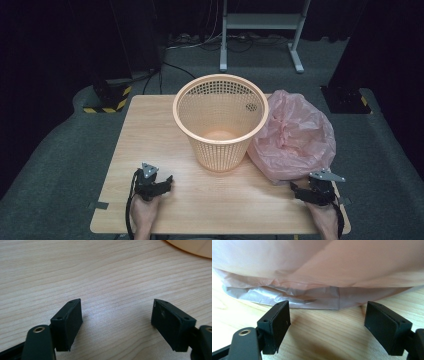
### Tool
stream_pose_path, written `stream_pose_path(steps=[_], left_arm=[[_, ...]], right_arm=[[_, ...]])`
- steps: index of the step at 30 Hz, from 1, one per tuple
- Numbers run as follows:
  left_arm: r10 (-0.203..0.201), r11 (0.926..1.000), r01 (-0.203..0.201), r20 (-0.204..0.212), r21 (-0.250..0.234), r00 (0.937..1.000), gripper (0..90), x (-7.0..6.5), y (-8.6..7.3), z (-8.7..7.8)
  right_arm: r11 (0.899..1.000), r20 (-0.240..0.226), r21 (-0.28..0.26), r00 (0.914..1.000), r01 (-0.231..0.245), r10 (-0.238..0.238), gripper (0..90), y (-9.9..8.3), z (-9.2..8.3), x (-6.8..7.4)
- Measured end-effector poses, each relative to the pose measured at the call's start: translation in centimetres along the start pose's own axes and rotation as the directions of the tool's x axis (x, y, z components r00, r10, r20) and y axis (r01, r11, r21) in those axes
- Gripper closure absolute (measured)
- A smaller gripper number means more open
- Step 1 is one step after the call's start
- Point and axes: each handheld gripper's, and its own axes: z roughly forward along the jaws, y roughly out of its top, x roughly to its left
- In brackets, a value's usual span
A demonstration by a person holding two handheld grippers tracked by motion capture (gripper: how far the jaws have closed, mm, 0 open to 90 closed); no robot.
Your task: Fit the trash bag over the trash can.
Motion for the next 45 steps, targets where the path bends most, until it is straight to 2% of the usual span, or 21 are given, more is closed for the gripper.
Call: stream_pose_path(steps=[8, 18, 23, 29, 34, 40, 45], left_arm=[[-0.001, 1.0, 0.001, -0.002, 0.0, 1.0, 25.0, 0.0, 0.0, 0.0], [0.0, 1.0, 0.0, -0.004, 0.0, 1.0, 25.1, 0.0, 0.0, 0.0], [0.0, 1.0, 0.0, -0.006, 0.001, 1.0, 25.1, 0.0, 0.0, 0.0], [0.0, 1.0, 0.0, -0.006, 0.001, 1.0, 25.1, 0.0, 0.0, 0.0], [0.0, 1.0, 0.0, -0.006, 0.001, 1.0, 25.1, 0.0, 0.0, 0.0], [-0.001, 1.0, 0.001, -0.008, 0.001, 1.0, 25.1, 0.0, 0.0, 0.0], [-0.005, 1.0, 0.005, -0.007, -0.002, 1.0, 25.3, 0.0, 0.0, 0.0]], right_arm=[[0.999, 0.008, -0.047, 1.0, -0.003, 0.003, 21.5, 0.0, -1.7, 0.5], [0.999, -0.002, -0.05, 1.0, -0.008, 0.008, 24.2, -0.3, -2.9, 0.9], [0.997, -0.01, -0.069, 0.9998, -0.019, 0.019, 25.2, -0.3, -3.6, 0.8], [0.997, -0.02, -0.076, 0.9998, 0.005, -0.007, 27.7, -0.1, -4.0, 1.0], [0.996, -0.039, -0.087, 0.9992, -0.007, 0.003, 29.9, 0.1, -4.4, 1.2], [0.994, -0.037, -0.111, 0.9992, 0.007, -0.011, 30.2, 0.5, -5.3, 1.4], [0.992, -0.057, -0.124, 0.9983, 0.007, -0.014, 31.7, 0.9, -6.1, 1.4]])
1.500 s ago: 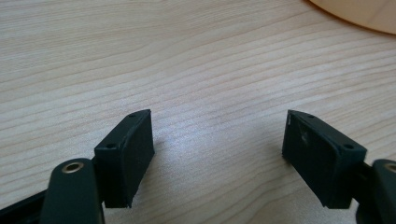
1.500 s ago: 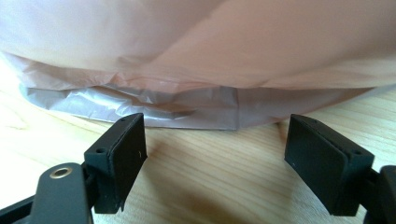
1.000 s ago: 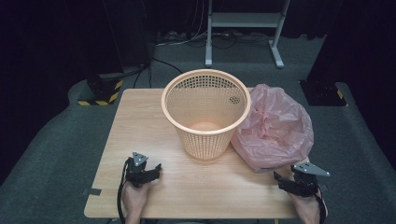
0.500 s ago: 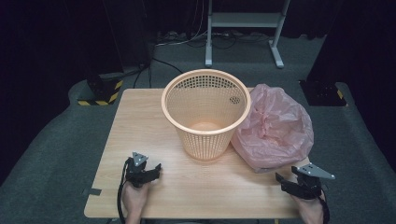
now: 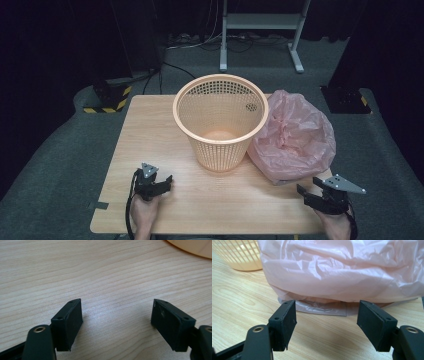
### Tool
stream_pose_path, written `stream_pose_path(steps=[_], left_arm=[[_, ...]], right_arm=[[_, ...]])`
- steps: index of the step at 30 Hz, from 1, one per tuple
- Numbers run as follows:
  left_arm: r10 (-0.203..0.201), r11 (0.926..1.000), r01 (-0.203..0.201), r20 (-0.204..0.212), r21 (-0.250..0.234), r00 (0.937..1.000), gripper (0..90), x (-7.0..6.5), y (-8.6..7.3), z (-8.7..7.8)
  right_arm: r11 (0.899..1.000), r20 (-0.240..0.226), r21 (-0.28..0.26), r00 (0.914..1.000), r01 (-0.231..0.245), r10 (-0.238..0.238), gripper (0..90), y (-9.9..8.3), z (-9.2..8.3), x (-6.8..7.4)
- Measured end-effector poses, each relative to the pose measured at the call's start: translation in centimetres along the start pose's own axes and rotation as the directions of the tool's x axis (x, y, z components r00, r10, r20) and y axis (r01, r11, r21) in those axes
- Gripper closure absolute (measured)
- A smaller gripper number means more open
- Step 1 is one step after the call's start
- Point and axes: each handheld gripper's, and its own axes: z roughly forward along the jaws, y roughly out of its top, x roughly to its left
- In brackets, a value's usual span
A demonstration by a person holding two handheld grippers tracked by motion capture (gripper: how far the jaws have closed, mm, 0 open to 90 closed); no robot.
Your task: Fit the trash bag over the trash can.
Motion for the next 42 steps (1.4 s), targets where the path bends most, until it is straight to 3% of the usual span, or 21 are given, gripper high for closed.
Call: stream_pose_path(steps=[19, 30, 42], left_arm=[[-0.004, 1.0, 0.004, -0.002, -0.001, 1.0, 25.3, 0.0, 0.0, 0.0], [-0.001, 1.0, 0.001, -0.003, 0.0, 1.0, 25.3, 0.0, 0.0, 0.0], [-0.002, 1.0, 0.002, -0.003, 0.0, 1.0, 25.4, 0.0, 0.0, 0.0]], right_arm=[[0.999, -0.032, -0.054, 0.9995, -0.005, 0.003, 34.7, 2.2, -1.7, -0.2], [0.995, -0.05, -0.097, 0.9987, -0.01, 0.005, 35.9, 3.5, -1.7, -0.4], [0.997, -0.041, -0.069, 0.9991, -0.015, 0.012, 37.1, 5.8, -0.7, -1.0]])
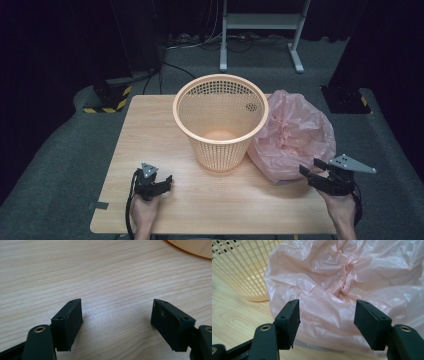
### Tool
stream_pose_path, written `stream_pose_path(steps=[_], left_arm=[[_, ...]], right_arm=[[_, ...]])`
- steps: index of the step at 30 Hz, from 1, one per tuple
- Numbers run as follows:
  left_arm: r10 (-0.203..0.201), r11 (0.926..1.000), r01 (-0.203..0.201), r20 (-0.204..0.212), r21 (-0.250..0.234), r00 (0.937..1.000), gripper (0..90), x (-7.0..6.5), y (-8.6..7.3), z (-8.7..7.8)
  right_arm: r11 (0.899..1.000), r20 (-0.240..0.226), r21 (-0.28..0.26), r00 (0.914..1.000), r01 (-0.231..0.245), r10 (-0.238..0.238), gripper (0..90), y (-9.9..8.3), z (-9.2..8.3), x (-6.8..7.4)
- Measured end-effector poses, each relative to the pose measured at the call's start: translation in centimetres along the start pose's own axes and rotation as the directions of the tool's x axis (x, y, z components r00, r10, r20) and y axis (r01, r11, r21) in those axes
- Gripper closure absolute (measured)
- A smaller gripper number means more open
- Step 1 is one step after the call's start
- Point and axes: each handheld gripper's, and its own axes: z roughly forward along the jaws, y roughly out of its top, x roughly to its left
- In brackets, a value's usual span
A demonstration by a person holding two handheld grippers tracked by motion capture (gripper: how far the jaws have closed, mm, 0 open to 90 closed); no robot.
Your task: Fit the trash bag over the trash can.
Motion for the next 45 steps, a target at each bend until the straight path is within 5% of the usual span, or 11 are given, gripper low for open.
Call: stream_pose_path(steps=[32, 45], left_arm=[[0.01, 1.0, -0.01, 0.004, 0.002, 0.9999, 25.4, 0.0, -0.1, -0.1], [0.008, 1.0, -0.008, 0.004, 0.003, 1.0, 25.5, 0.0, 0.0, -0.1]], right_arm=[[0.998, 0.019, 0.047, 0.9992, 0.035, -0.035, 33.9, 4.9, 4.0, -1.2], [0.993, 0.046, 0.107, 0.9977, 0.046, -0.051, 30.1, 6.5, 6.2, -1.5]])
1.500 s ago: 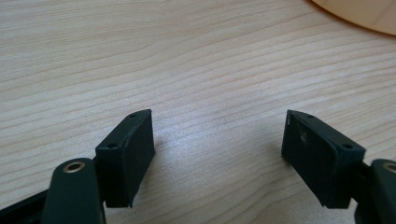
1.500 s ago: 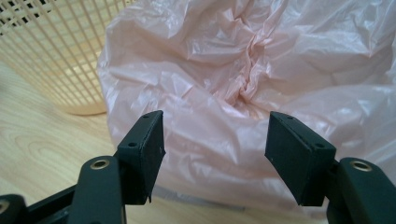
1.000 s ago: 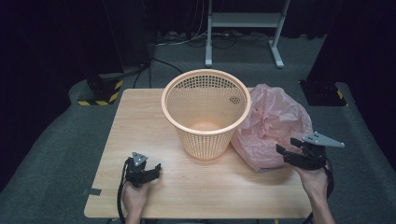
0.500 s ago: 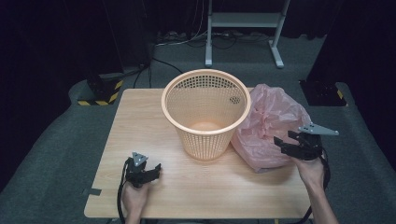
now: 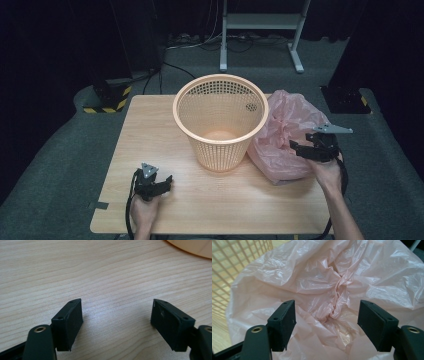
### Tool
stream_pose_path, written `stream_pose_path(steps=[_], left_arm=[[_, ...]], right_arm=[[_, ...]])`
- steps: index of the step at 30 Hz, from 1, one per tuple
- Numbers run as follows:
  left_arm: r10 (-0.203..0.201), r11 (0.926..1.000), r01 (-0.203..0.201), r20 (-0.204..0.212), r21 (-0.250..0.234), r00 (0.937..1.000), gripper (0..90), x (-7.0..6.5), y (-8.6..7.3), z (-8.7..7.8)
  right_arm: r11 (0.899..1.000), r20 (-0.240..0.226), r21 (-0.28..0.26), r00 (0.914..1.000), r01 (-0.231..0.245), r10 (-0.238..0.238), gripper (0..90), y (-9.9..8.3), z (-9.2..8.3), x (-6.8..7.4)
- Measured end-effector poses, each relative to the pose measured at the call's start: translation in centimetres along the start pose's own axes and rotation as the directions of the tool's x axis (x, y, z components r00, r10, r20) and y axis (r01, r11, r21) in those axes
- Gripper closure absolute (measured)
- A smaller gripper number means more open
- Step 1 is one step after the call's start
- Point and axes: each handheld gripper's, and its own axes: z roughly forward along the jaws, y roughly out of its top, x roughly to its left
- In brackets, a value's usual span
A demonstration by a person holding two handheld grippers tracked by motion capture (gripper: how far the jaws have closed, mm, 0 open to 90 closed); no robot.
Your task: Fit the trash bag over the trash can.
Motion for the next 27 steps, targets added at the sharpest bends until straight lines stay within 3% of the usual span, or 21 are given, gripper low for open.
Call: stream_pose_path(steps=[6, 14, 20, 27], left_arm=[[-0.004, 1.0, 0.004, 0.0, -0.003, 1.0, 25.5, 0.0, 0.0, 0.0], [-0.006, 1.0, 0.006, -0.001, -0.004, 1.0, 25.4, 0.0, 0.0, 0.1], [-0.008, 1.0, 0.008, -0.001, -0.005, 1.0, 25.3, 0.0, 0.0, 0.1], [-0.01, 0.9999, 0.01, -0.001, -0.006, 0.9999, 25.3, 0.0, 0.0, 0.1]], right_arm=[[1.0, 0.012, 0.031, 0.9999, 0.005, -0.006, 27.7, 0.7, 1.1, -0.1], [0.997, -0.034, 0.072, 0.9994, 0.012, -0.009, 27.9, 0.9, 2.9, -0.7], [0.996, -0.029, 0.087, 0.9995, 0.011, -0.008, 26.5, 1.2, 3.6, -0.8], [0.996, -0.004, 0.09, 0.9997, 0.023, -0.023, 26.5, 2.8, 3.9, -0.5]])
